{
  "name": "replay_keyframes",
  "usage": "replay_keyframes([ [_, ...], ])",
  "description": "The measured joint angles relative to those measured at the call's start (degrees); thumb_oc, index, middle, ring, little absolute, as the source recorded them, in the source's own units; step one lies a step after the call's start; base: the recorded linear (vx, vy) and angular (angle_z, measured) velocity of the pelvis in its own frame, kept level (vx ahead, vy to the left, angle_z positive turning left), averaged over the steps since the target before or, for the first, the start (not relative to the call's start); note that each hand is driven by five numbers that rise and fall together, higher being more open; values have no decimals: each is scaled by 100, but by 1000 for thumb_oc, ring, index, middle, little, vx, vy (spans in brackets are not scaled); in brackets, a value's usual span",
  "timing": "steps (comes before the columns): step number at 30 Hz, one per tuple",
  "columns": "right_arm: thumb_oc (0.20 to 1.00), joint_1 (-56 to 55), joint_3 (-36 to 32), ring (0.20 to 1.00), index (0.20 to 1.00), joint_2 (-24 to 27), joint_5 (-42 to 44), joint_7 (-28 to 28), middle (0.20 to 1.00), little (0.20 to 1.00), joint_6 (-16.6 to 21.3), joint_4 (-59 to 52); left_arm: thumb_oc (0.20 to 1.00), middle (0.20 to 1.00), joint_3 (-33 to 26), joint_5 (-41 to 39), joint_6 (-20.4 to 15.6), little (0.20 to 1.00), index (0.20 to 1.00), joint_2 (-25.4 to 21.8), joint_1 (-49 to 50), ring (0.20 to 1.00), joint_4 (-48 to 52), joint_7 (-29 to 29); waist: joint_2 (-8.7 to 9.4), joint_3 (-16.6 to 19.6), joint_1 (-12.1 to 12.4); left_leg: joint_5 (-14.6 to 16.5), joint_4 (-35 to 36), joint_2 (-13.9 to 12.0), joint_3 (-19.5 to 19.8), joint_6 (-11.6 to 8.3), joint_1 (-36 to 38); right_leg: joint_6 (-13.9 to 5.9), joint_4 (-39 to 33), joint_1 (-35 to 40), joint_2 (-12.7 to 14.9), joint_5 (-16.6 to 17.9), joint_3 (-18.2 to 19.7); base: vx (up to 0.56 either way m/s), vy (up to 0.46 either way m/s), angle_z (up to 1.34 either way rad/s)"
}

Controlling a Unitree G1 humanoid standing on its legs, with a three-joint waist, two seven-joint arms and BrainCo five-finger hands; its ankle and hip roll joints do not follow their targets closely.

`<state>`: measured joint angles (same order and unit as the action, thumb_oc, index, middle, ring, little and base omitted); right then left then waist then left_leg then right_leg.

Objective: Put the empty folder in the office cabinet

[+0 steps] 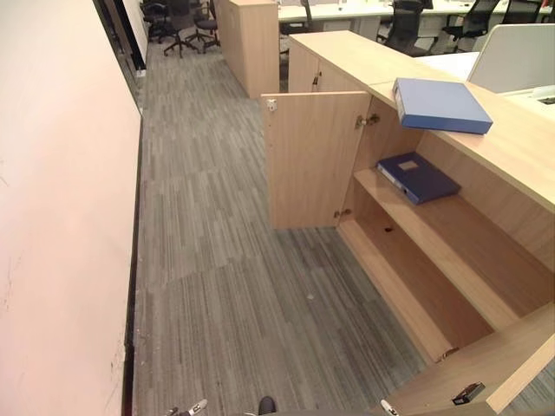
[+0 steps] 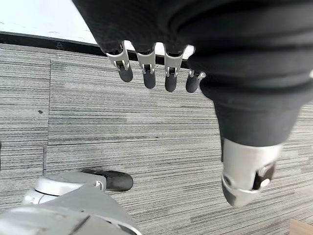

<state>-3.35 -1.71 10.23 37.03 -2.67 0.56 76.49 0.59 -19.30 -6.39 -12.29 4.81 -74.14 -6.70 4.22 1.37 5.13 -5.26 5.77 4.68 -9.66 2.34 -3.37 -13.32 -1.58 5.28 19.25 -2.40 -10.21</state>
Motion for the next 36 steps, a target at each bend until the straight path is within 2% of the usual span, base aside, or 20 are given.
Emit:
replay_keyframes([
  [6, 1000, 19, 173, 1000, 1000, -25, -2, -45, 1000, 1000, -6, 2, 1000, 1000, -8, -2, 4, 1000, 1000, -14, 82, 1000, 3, -2, -29, -131, 4, -102, -5, -321, 16, -220, 26, 44, -185, 83, -359, 42, -3, -79, -129, -5],
  [9, 1000, 17, 186, 1000, 1000, -55, 1, -85, 1000, 1000, -17, 7, 1000, 1000, -2, -8, 4, 1000, 1000, 16, 85, 1000, 16, -4, -62, -290, -3, -185, -84, -564, 84, -346, 17, 161, -190, 102, -660, 70, -6, -99, -167, 2],
  [10, 1000, 15, 189, 1000, 1000, -65, 0, -86, 1000, 1000, -18, 9, 1000, 1000, -2, -9, 4, 1000, 1000, 12, 66, 1000, 26, -11, -68, -362, 2, -208, -83, -629, 107, -381, 21, 263, -224, 129, -728, 66, -2, -27, -104, 8],
  [12, 1000, -33, 193, 1000, 1000, -64, 0, -86, 1000, 1000, -34, 22, 1000, 1000, 0, -19, 3, 1000, 1000, 23, 63, 1000, 33, -12, -108, -439, -5, -245, -68, -703, 194, -434, 75, 315, -320, 269, -834, 100, -81, -19, -74, 16],
  [24, 1000, -205, 174, 1000, 1000, 6, 5, -78, 1000, 1000, -43, 54, 1000, 1000, 2, -46, 2, 1000, 1000, 37, 175, 1000, 67, -2, -294, -415, 1, -247, -19, -733, 413, -462, 173, 383, -332, 540, -883, 84, -329, -43, -53, 10],
  [26, 1000, -196, 188, 1000, 1000, 48, 3, -88, 1000, 1000, -40, 31, 1000, 1000, 85, -46, -3, 1000, 1000, 43, 154, 1000, 75, 2, -392, -473, -17, -290, -69, -739, 547, -520, 155, 429, -38, 455, -884, -67, -484, -308, -35, 33],
  [28, 1000, -114, 292, 1000, 1000, 157, 5, -86, 1000, 1000, -37, 25, 1000, 1000, 246, -47, -37, 1000, 1000, 68, 41, 1000, 59, 3, -559, -559, 16, -408, -375, -773, 792, -572, -206, 502, 449, 111, -928, -314, -643, -334, 44, 48],
  [29, 1000, 64, 386, 1000, 1000, 244, -1, -89, 1000, 1000, -37, 33, 1000, 1000, 295, -53, -57, 1000, 1000, 54, -145, 1000, 66, 5, -551, -761, 54, -628, -282, -804, 969, -1028, -269, 736, 793, -129, -893, -441, -655, -254, 95, 51],
  [30, 1000, 180, 425, 1000, 1000, 279, -22, -115, 1000, 1000, -43, 28, 1000, 1000, 265, -55, -57, 1000, 1000, 8, -349, 1000, 39, 4, -442, -935, 45, -758, -58, -797, 1186, -1548, -322, 850, 894, -291, -751, -376, -725, -234, 192, 34],
  [31, 1000, 316, 378, 1000, 1000, 302, -55, -108, 1000, 1000, 6, -141, 1000, 1000, 77, -81, 3, 1000, 1000, 16, -467, 1000, -136, -33, -278, -1023, -8, -202, -712, -868, 966, -1155, -418, 794, 799, -355, -463, -93, -805, -125, 158, 19],
  [32, 1000, 300, 318, 1000, 1000, 324, -55, -101, 1000, 1000, 18, -207, 1000, 1000, -6, -82, 4, 1000, 1000, 41, -467, 1000, -203, -37, -194, -1053, -34, -9, -1011, -1051, 765, -1010, -337, 864, 677, -300, -406, 23, -798, -77, 280, 15],
  [33, 1000, 273, 163, 1000, 1000, 367, -49, -93, 1000, 1000, 23, -217, 1000, 1000, -60, -82, -13, 1000, 1000, 87, -376, 1000, -230, -43, -234, -1029, -129, 108, -1194, -1442, 608, -1103, -93, 910, 564, -186, -415, 91, -818, -9, 166, 11],
  [34, 1000, 273, 163, 1000, 1000, 367, -49, -93, 1000, 1000, 23, -217, 1000, 1000, -60, -82, -13, 1000, 1000, 87, -376, 1000, -230, -43, -234, -1029, -129, 108, -1194, -1442, 608, -1103, -93, 910, 564, -186, -415, 91, -818, -12, 168, 39],
  [35, 1000, 146, 105, 1000, 1000, 696, -21, -75, 1000, 1000, 59, -212, 1000, 1000, -41, -81, -76, 1000, 1000, 300, -224, 1000, -170, -42, -706, -887, -382, 50, -918, -2089, 479, -1158, 420, 504, 550, -137, -442, 67, -920, 4, 210, 44],
  [36, 1000, 132, 97, 1000, 1000, 842, 10, -61, 1000, 1000, 63, -207, 1000, 1000, -40, -82, -75, 1000, 1000, 389, -212, 1000, -172, -45, -920, -818, -462, -37, -763, -2211, 368, -1104, 570, 429, 613, -182, -512, 36, -956, 17, 318, 55],
])
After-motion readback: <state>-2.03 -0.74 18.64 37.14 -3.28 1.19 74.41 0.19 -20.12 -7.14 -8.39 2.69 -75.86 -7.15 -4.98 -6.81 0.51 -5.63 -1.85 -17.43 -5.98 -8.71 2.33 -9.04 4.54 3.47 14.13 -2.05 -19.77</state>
